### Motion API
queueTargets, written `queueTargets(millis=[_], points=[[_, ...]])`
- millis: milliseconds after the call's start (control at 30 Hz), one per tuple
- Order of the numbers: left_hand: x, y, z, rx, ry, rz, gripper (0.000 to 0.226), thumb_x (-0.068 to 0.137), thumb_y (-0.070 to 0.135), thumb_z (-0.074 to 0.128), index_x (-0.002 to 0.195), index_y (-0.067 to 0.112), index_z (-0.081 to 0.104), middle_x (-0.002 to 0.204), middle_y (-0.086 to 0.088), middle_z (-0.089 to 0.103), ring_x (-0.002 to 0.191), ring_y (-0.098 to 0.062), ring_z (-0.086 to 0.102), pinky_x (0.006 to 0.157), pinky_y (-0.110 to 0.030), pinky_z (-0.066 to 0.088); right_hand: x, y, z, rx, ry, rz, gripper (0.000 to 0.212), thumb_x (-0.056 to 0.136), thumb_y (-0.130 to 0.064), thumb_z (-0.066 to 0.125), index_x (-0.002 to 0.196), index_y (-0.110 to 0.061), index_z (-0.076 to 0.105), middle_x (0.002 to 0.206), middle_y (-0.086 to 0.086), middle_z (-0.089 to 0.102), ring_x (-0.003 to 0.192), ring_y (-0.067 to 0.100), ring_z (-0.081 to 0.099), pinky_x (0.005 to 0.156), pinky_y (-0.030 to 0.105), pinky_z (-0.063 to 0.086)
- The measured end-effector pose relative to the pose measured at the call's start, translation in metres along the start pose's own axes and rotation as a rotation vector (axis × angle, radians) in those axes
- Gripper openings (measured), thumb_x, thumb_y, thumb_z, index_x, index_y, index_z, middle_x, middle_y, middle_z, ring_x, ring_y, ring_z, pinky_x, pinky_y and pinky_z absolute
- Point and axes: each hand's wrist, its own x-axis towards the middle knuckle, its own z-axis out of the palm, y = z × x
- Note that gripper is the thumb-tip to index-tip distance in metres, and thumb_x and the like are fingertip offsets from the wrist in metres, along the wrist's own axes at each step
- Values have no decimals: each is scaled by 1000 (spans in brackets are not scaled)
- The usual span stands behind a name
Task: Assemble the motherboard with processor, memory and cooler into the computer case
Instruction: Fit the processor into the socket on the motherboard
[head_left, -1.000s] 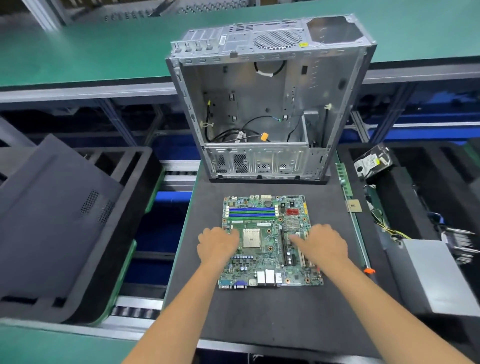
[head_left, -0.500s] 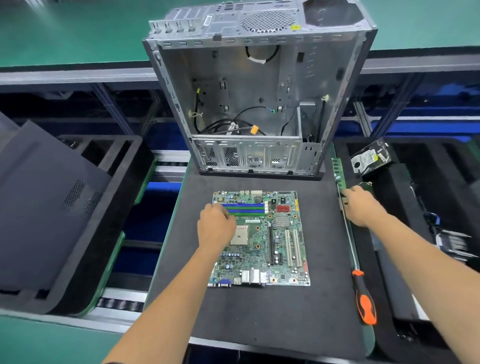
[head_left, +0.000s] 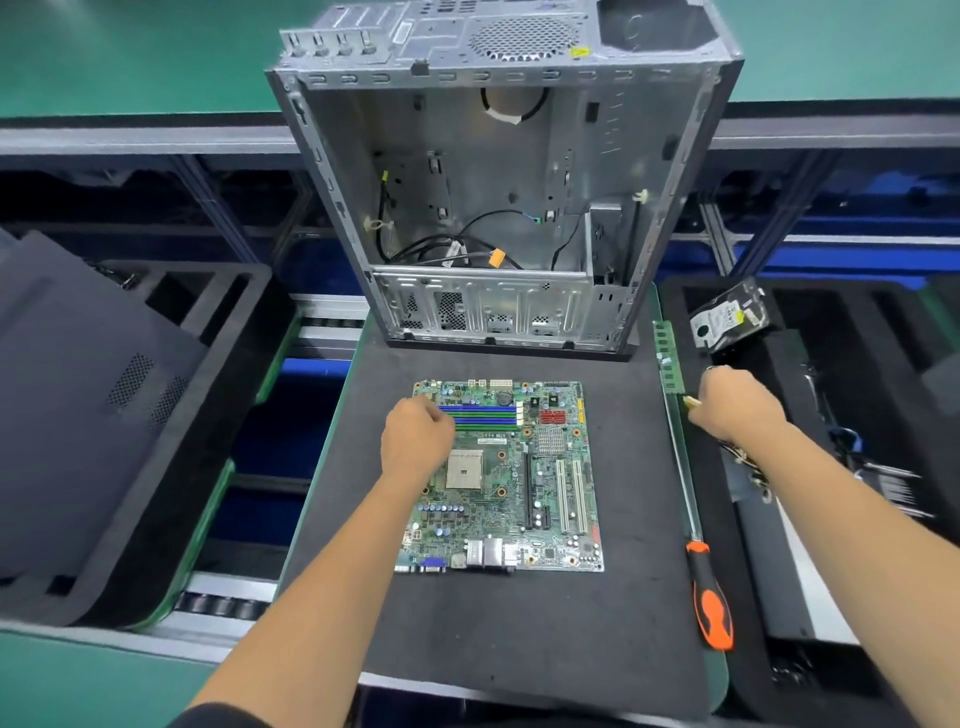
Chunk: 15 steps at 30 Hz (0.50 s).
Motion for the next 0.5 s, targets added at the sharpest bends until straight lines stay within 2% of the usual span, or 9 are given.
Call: queueTargets(millis=[100,167,233,300,333,400,500], points=[[3,-13,-7,-38,-47,19,13,85,8,54,76,16,60,75,2,61,75,-18,57,60,-26,43,-16,-24,-14,149,83,-113,20,87,-17,62,76,-6,50,83,13,55,84,34,54,67,33,41],[2,-22,-11,-31,-135,113,12,85,9,59,81,20,59,73,6,59,73,-16,58,59,-23,44,-34,-53,-18,216,51,-240,21,87,-16,61,73,-11,47,78,9,52,81,29,49,64,31,36],[1,-33,-13,94,-227,283,12,84,17,65,95,19,62,87,4,59,86,-17,58,72,-28,47,-54,-88,-10,247,-73,-381,28,88,-13,59,68,-17,40,73,1,48,77,27,50,56,29,31],[0,-40,-9,322,-283,461,34,82,36,68,112,23,59,105,4,55,101,-16,50,84,-33,40,-72,-118,10,310,-221,-454,27,91,-9,55,73,-19,37,81,3,52,77,28,58,55,28,36],[-2,-41,-6,415,-298,537,45,81,45,67,119,26,56,111,5,52,106,-15,45,87,-35,34,-78,-131,23,333,-279,-472,23,92,-9,53,79,-19,38,84,5,53,75,25,60,55,28,38],[-4,-39,1,509,-313,654,58,79,56,64,128,28,51,116,4,47,111,-16,40,88,-35,29,-88,-151,44,332,-336,-497,15,96,-9,51,96,-18,38,82,5,50,65,19,51,54,31,35],[-5,-37,7,508,-327,723,58,81,54,63,128,23,52,113,2,48,108,-19,42,86,-35,28,-94,-166,64,283,-337,-506,20,96,-8,47,112,-16,39,89,8,53,69,20,49,58,36,38]])
